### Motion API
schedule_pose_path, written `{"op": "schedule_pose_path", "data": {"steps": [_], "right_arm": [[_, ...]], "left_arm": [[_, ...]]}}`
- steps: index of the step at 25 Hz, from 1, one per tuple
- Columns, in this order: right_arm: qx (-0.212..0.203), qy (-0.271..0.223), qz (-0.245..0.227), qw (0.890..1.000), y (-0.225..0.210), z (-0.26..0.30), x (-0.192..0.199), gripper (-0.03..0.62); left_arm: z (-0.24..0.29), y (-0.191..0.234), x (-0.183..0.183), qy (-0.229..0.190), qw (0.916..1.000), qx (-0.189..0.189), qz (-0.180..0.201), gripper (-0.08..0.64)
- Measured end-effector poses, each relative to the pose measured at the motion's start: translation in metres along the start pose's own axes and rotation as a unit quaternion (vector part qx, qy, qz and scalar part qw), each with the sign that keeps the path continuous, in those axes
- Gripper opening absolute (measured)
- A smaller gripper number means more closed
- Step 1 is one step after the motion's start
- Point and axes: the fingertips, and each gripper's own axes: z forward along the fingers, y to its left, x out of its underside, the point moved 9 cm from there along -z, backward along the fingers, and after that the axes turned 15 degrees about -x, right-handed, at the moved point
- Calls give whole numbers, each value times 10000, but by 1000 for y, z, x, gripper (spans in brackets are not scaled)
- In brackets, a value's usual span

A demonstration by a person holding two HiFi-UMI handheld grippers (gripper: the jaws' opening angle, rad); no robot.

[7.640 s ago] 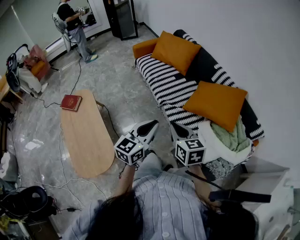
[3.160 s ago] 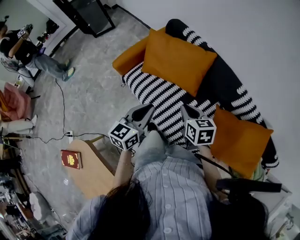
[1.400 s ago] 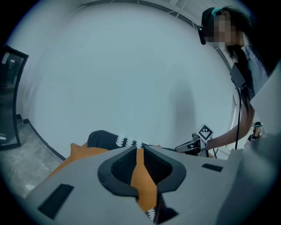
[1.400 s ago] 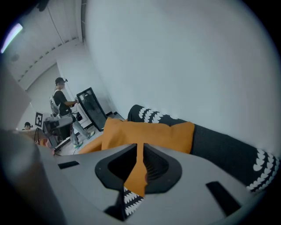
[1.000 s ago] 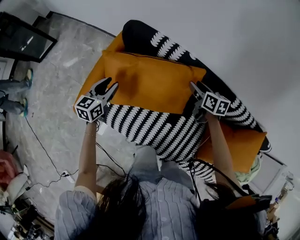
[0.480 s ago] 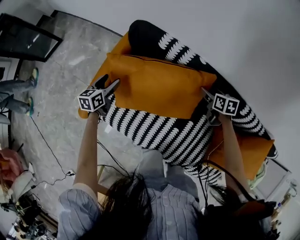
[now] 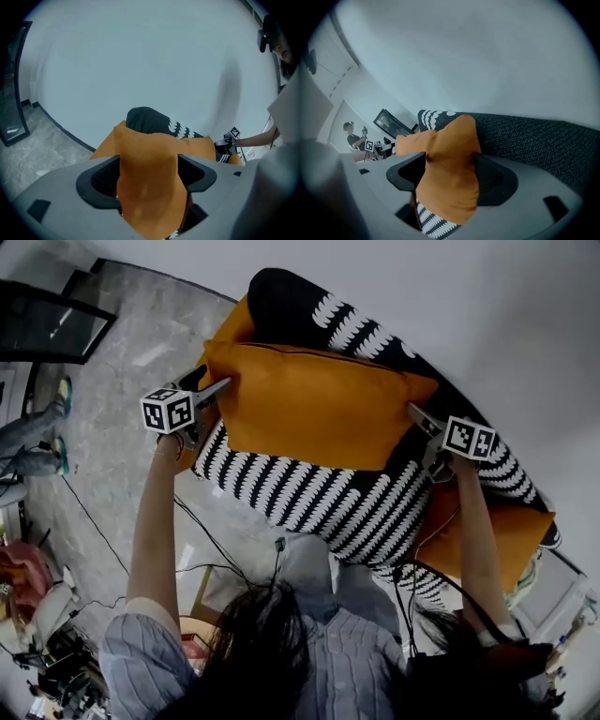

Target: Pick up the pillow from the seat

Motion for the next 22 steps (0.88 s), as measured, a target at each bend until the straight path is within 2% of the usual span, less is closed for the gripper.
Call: {"op": "schedule_pose_path", "data": {"steps": [5, 13, 17, 22], "right_arm": [[262, 214, -227, 9992, -1, 10, -6, 307], [505, -18, -378, 9980, -9, 20, -1, 303], [899, 49, -534, 9945, 8, 21, 0, 226], [1115, -11, -384, 9930, -4, 38, 16, 139]], "left_arm": [[19, -1, -14, 118, 9999, -77, -76, 380], [49, -2, -15, 442, 9979, -469, -86, 372], [38, -10, -19, 476, 9977, -420, -232, 293], [42, -14, 5, 338, 9965, -359, -670, 230]]}}
